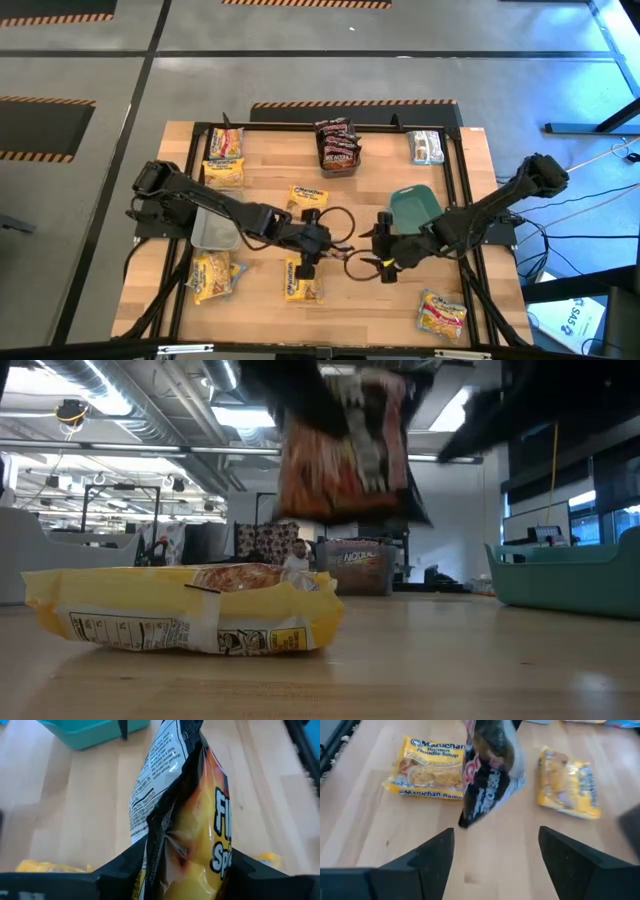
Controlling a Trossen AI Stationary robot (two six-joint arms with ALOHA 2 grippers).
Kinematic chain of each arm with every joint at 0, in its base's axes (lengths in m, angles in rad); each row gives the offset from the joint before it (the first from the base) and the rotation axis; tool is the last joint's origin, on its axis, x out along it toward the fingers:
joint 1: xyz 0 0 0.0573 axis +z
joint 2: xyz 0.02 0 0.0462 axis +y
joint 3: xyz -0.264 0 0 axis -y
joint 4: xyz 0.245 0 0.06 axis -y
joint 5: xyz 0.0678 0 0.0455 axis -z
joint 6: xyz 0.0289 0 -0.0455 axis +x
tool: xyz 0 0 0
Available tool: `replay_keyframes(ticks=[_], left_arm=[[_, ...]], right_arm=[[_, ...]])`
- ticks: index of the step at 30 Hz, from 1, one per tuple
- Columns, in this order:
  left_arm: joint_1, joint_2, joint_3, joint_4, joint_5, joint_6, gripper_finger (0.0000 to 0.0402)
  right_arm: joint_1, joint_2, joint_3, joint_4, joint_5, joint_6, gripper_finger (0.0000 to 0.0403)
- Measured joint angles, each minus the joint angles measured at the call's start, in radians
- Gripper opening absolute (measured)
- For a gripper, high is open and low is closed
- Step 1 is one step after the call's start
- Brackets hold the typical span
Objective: Sort Maruchan noodles
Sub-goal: Put the black noodle pack into the black bin
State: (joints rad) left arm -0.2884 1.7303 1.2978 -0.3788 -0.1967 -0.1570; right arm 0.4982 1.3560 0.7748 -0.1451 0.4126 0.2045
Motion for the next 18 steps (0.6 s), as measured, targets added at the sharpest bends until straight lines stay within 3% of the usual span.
replay_keyframes(ticks=[5, 8, 12, 18], left_arm=[[-0.010, 0.000, -0.240, 0.363, -0.031, -0.037, 0.0157], [-0.008, 0.000, -0.337, 0.580, -0.061, -0.051, 0.0157], [-0.005, 0.000, -0.398, 0.767, -0.107, -0.019, 0.0157], [0.000, -0.001, -0.403, 0.862, -0.113, 0.033, 0.0158]], right_arm=[[-0.045, -0.004, -0.223, 0.450, -0.094, 0.021, 0.0269], [-0.067, -0.001, -0.288, 0.660, -0.110, 0.051, 0.0269], [-0.075, 0.001, -0.302, 0.730, -0.102, 0.053, 0.0269], [-0.102, 0.018, -0.269, 0.720, -0.058, 0.053, 0.0269]])
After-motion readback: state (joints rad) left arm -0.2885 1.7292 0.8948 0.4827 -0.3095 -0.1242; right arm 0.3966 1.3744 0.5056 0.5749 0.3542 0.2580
